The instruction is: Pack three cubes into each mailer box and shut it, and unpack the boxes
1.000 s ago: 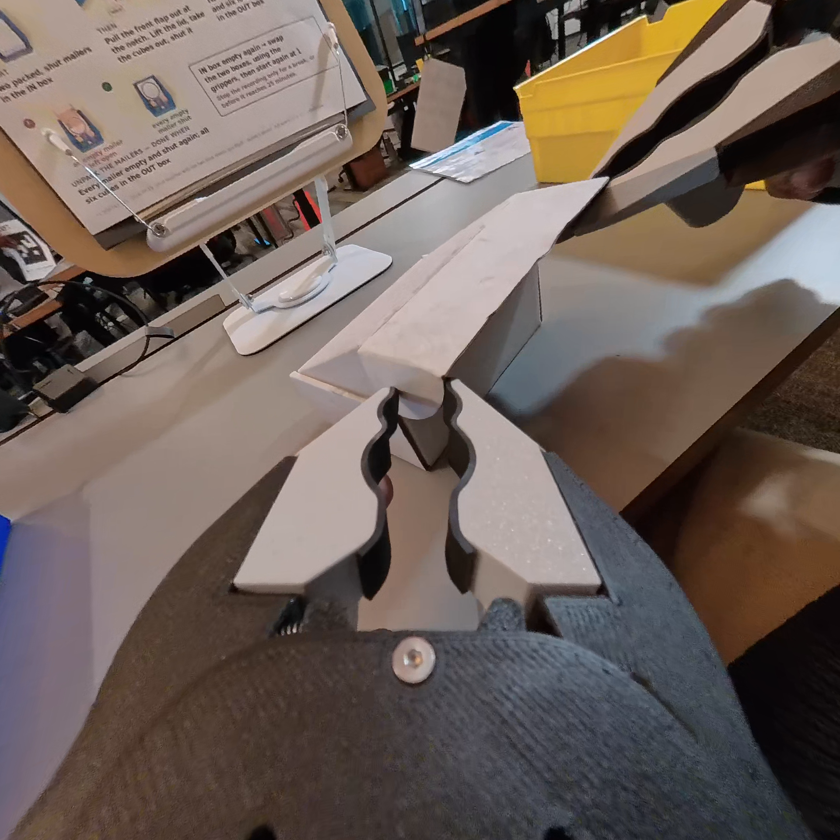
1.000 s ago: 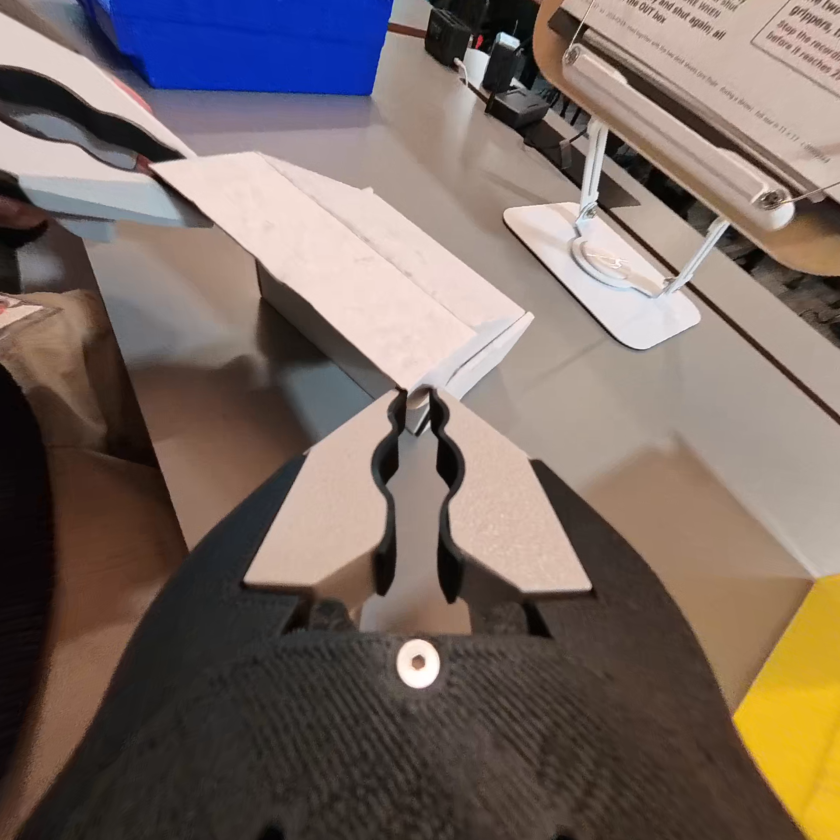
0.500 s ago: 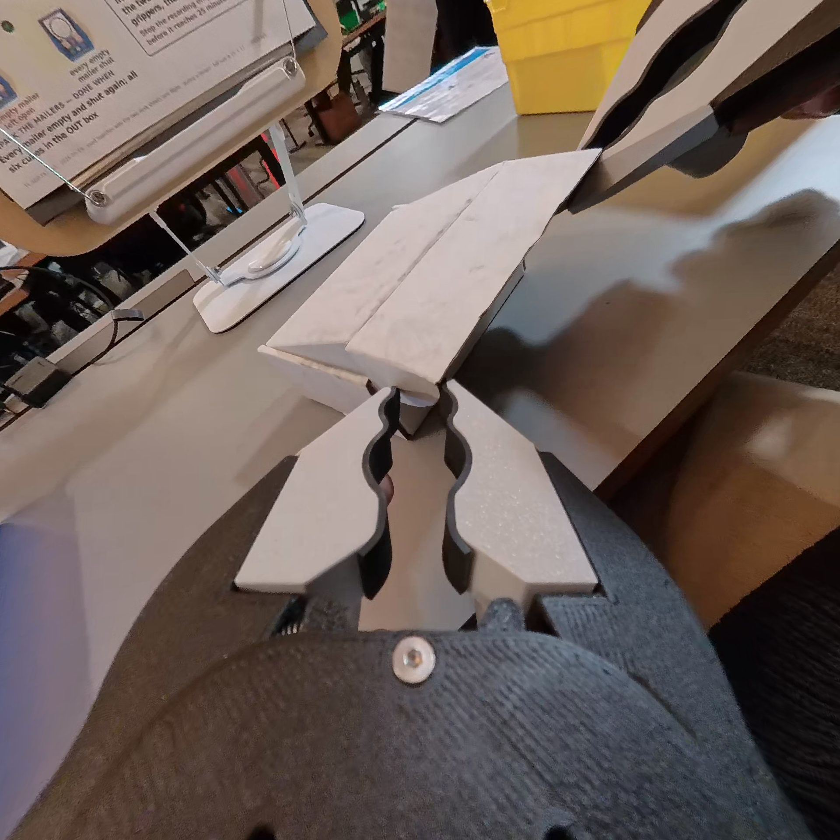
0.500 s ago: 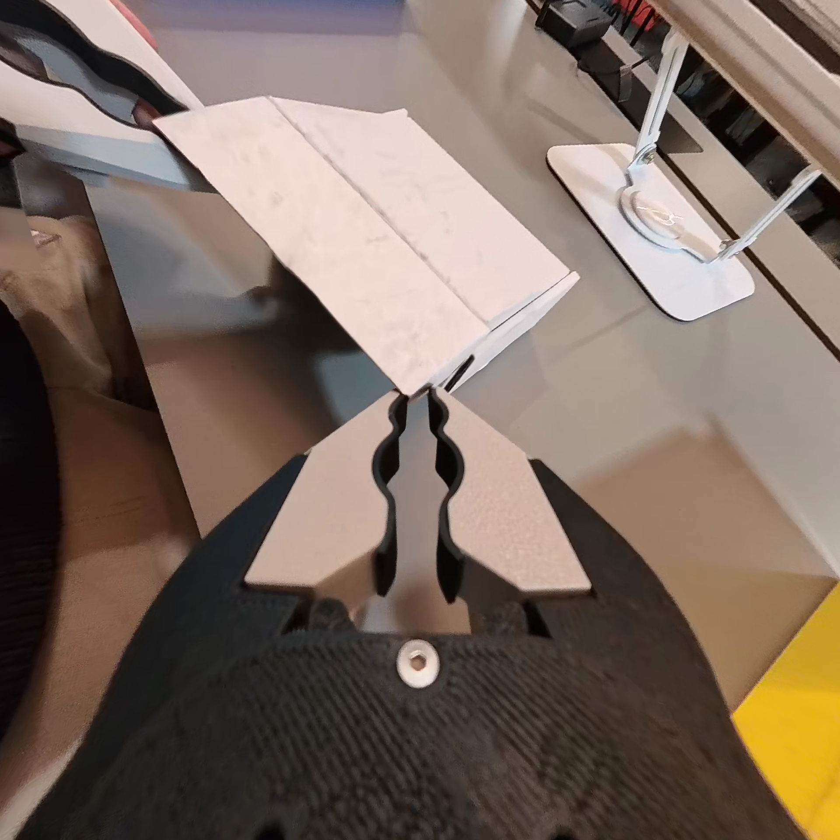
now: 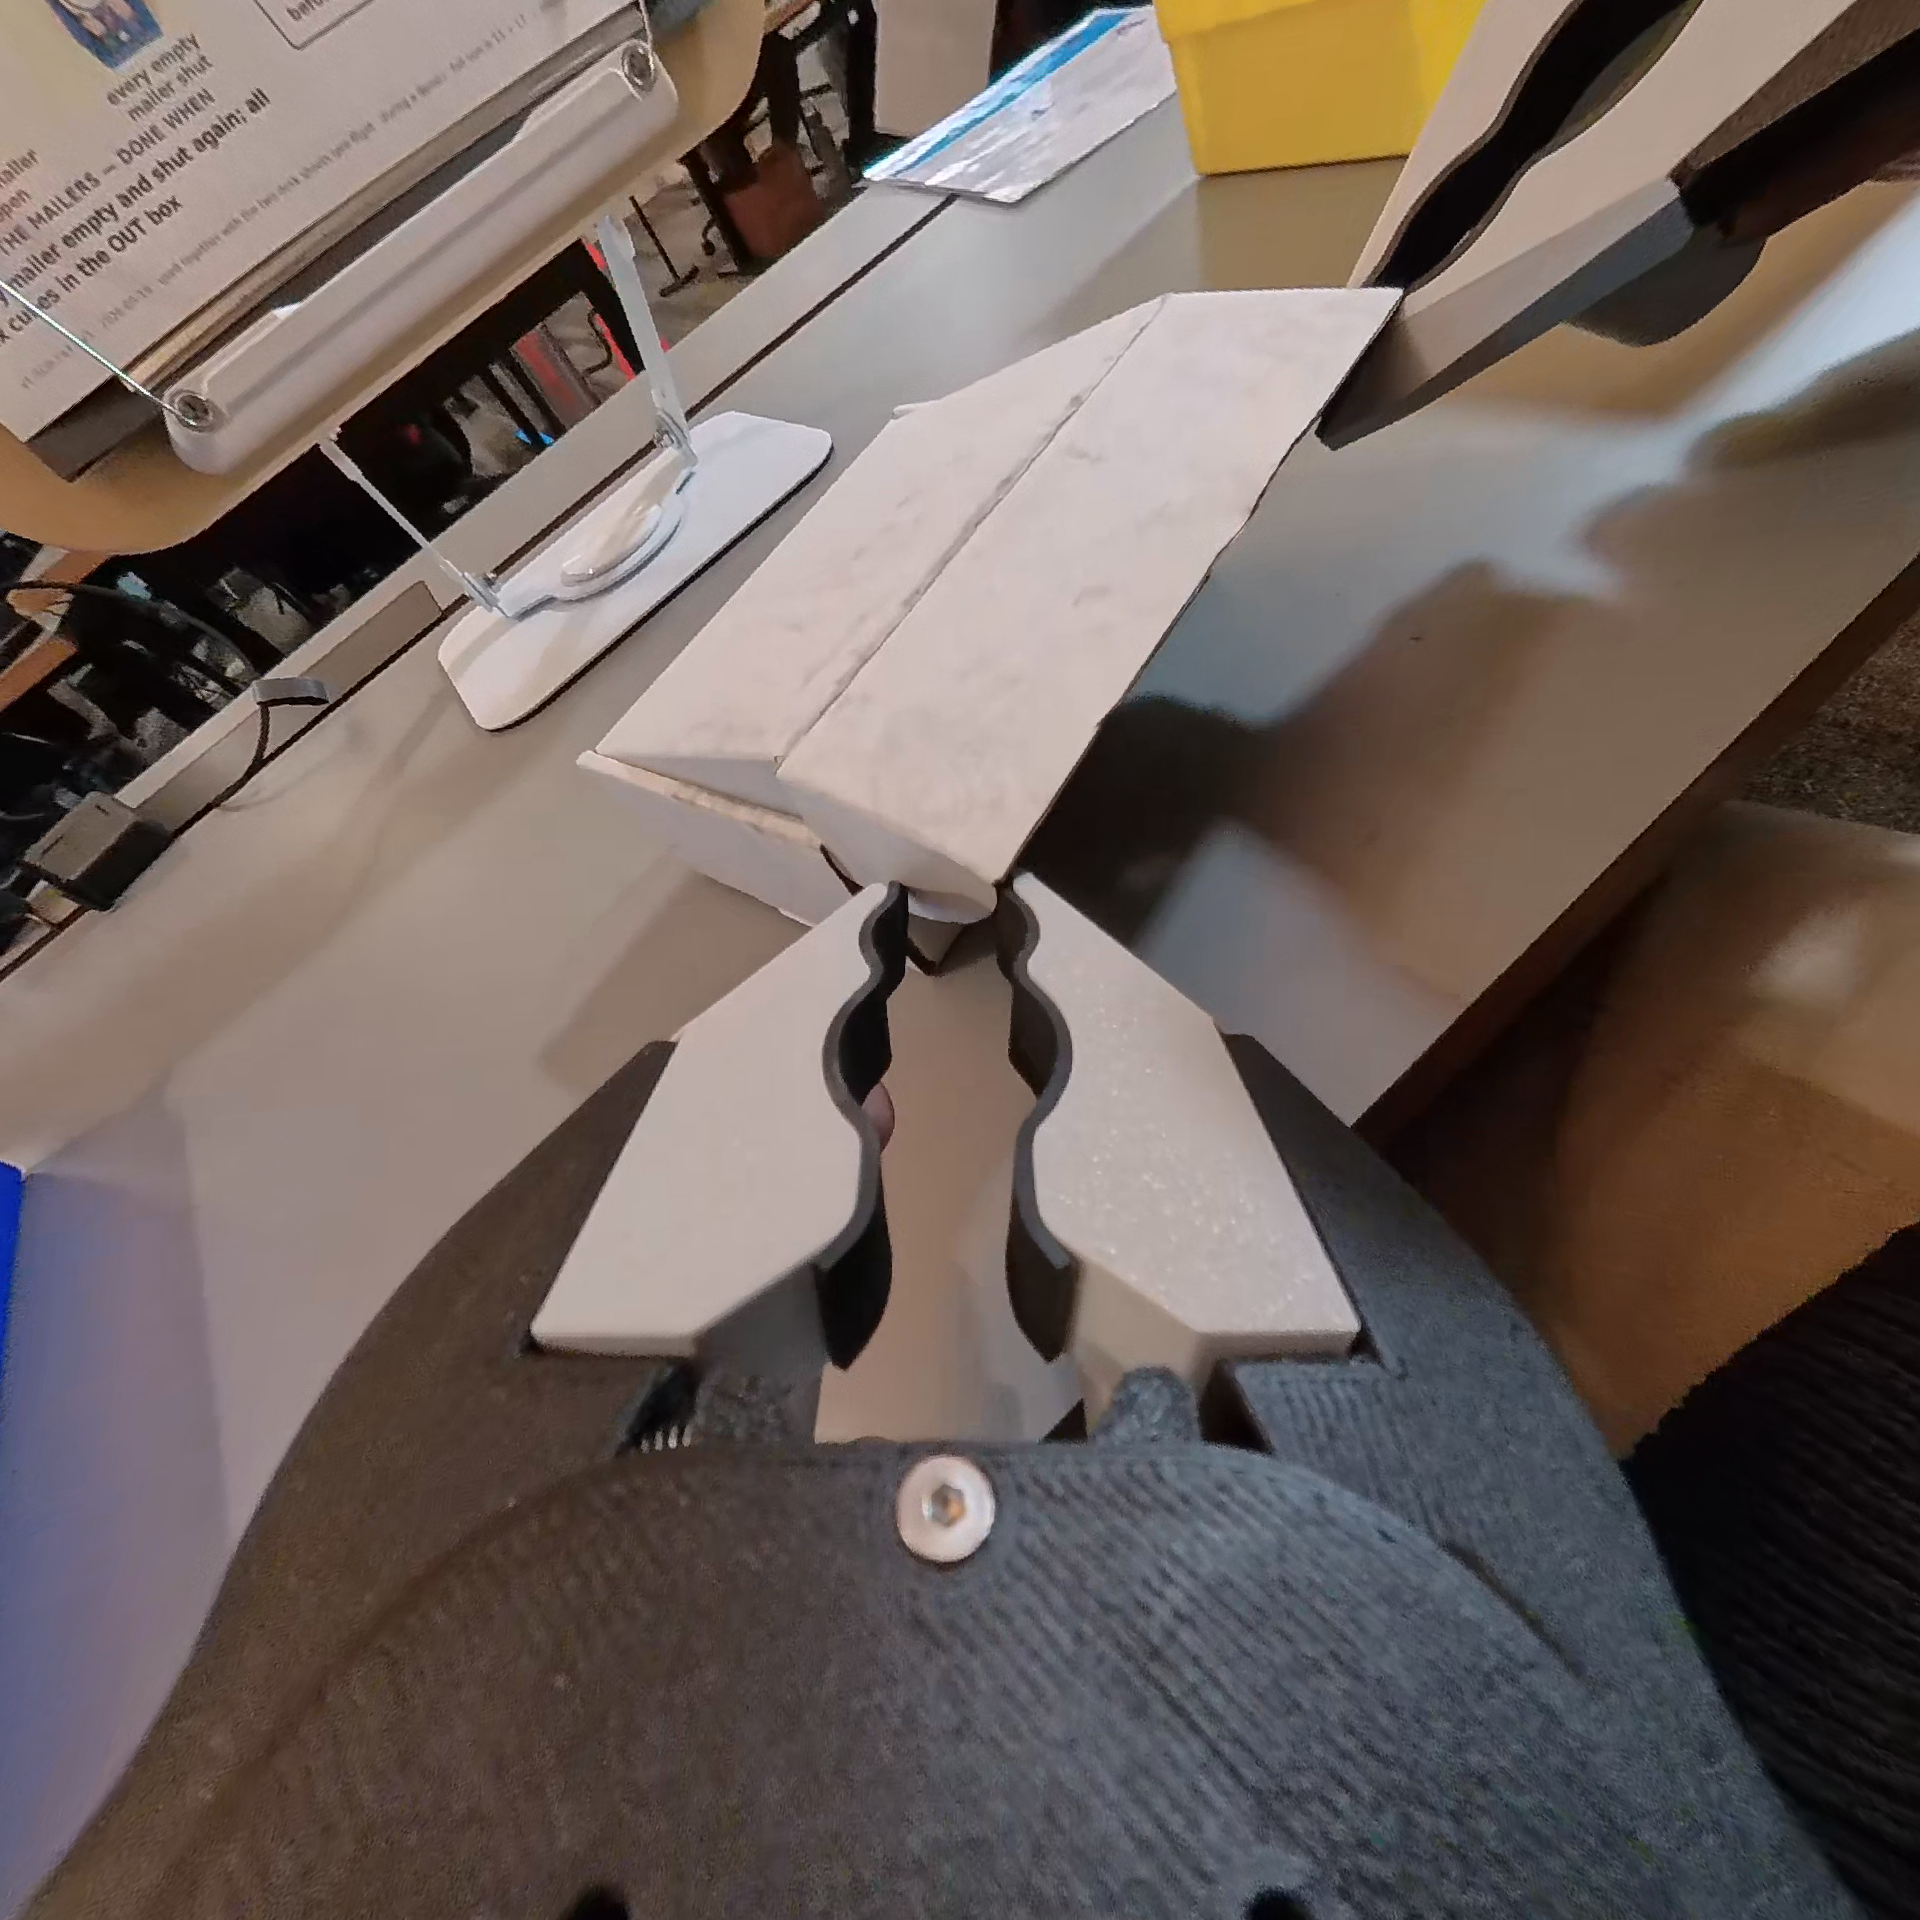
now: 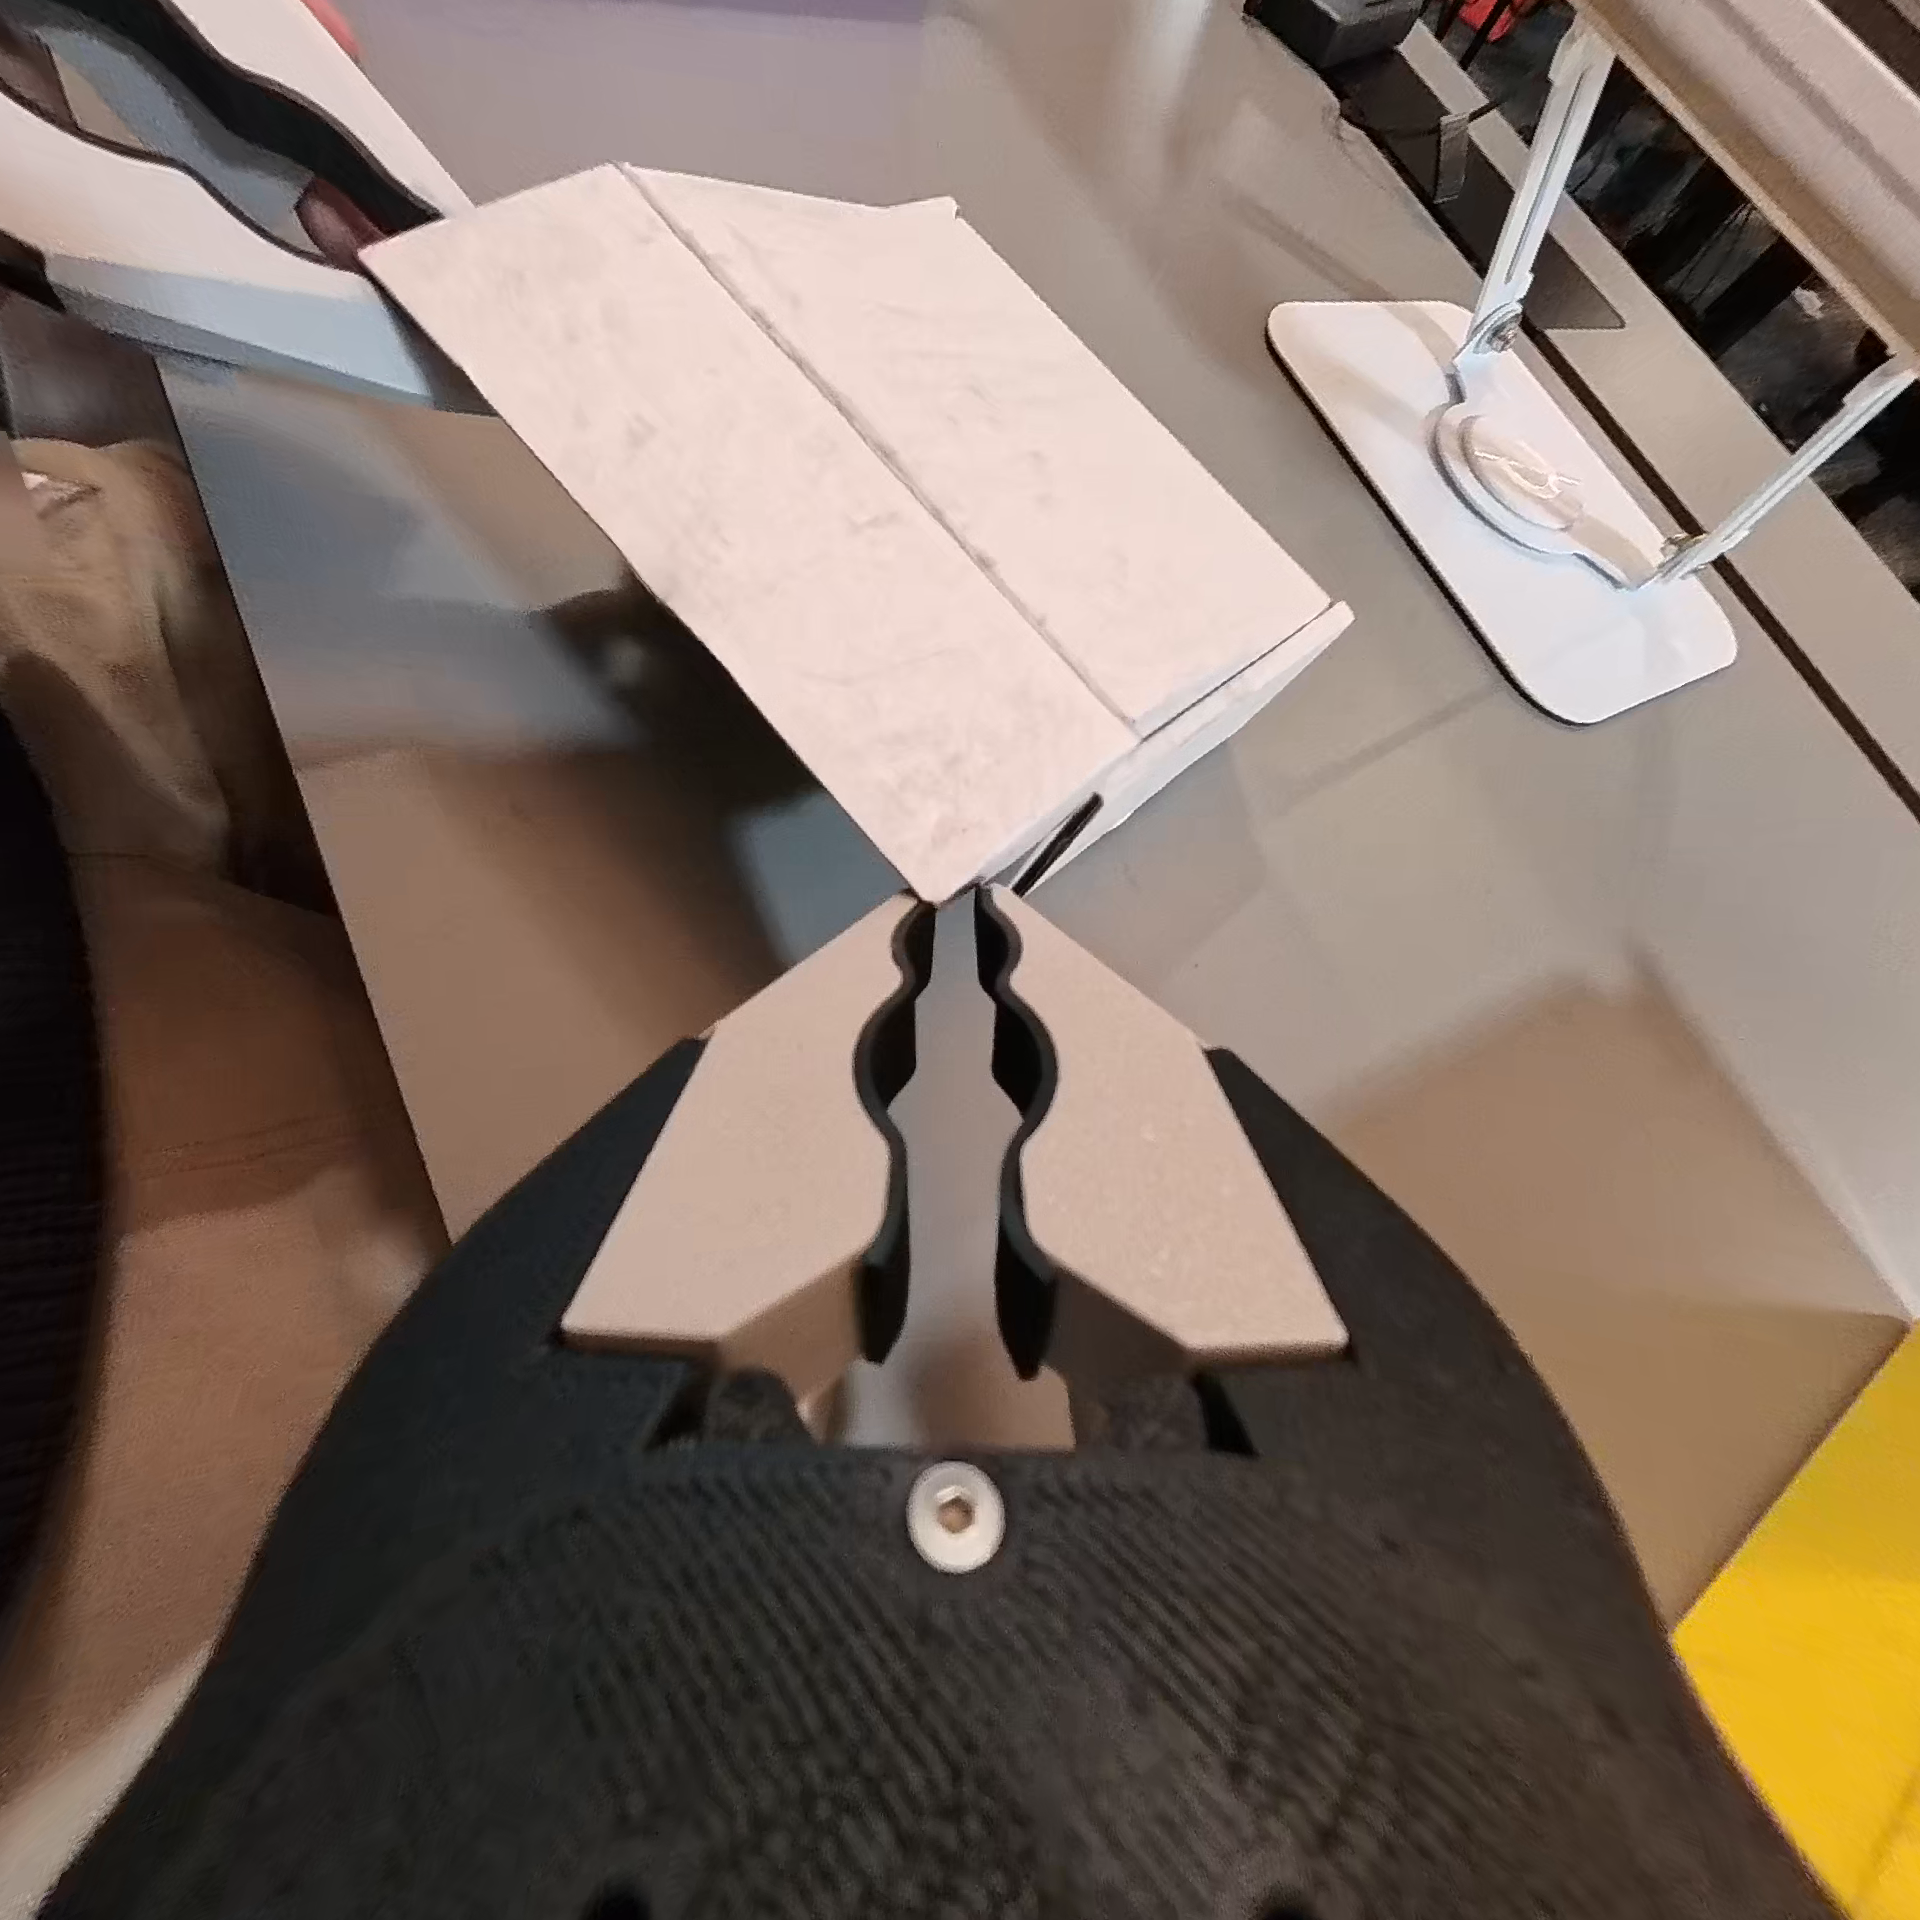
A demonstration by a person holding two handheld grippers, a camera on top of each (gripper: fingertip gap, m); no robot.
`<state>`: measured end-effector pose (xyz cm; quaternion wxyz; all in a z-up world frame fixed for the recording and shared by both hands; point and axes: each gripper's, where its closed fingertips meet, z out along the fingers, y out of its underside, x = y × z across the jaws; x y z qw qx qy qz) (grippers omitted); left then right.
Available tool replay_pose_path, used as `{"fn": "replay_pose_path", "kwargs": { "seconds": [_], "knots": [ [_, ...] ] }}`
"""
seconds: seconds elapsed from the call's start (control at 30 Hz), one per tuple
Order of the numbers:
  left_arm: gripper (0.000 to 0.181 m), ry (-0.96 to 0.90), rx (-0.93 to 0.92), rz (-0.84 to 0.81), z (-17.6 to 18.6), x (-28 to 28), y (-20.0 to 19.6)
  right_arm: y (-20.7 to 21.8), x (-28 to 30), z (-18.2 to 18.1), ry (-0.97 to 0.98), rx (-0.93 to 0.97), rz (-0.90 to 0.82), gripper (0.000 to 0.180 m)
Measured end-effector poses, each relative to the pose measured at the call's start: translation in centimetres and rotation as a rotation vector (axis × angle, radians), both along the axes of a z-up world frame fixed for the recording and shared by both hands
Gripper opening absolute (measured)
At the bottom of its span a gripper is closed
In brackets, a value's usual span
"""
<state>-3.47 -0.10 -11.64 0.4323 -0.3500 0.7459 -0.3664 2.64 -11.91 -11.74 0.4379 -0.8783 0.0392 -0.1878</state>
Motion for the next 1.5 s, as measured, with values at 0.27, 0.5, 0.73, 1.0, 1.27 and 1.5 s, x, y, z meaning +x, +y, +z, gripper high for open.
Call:
{"fn": "replay_pose_path", "kwargs": {
  "seconds": [0.27, 0.5, 0.73, 1.0, 1.27, 1.5],
  "knots": [
    [0.018, 0.002, -0.005, 0.002, 0.0, 0.1, 0.2, -0.1, 0.2, -0.1, -0.014, -0.006, -0.011, 0.009],
    [0.022, 0.045, -0.001, 0.003, -0.6, 0.0, 1.1, -0.7, 0.7, -0.1, -0.037, -0.023, -0.026, 0.022],
    [0.015, 0.138, -0.151, 0.127, -0.9, 0.7, 4.9, -2.7, 2.2, -0.3, -0.08, -0.078, -0.09, 0.023],
    [0.033, 0.228, -0.809, -0.048, 3.1, 0.1, 2.4, -4.4, 5.0, 1.3, -0.021, 0.042, -0.294, 0.019],
    [0.042, 0.287, -0.903, -0.107, 3.5, -0.6, 1.7, -3.2, 4.5, 4.4, 0.223, 0.376, -0.287, 0.036],
    [0.047, 0.315, -0.895, -0.123, 3.1, -0.7, 0.7, -1.0, 2.0, 3.4, 0.428, 0.453, -0.178, 0.047]
  ]
}}
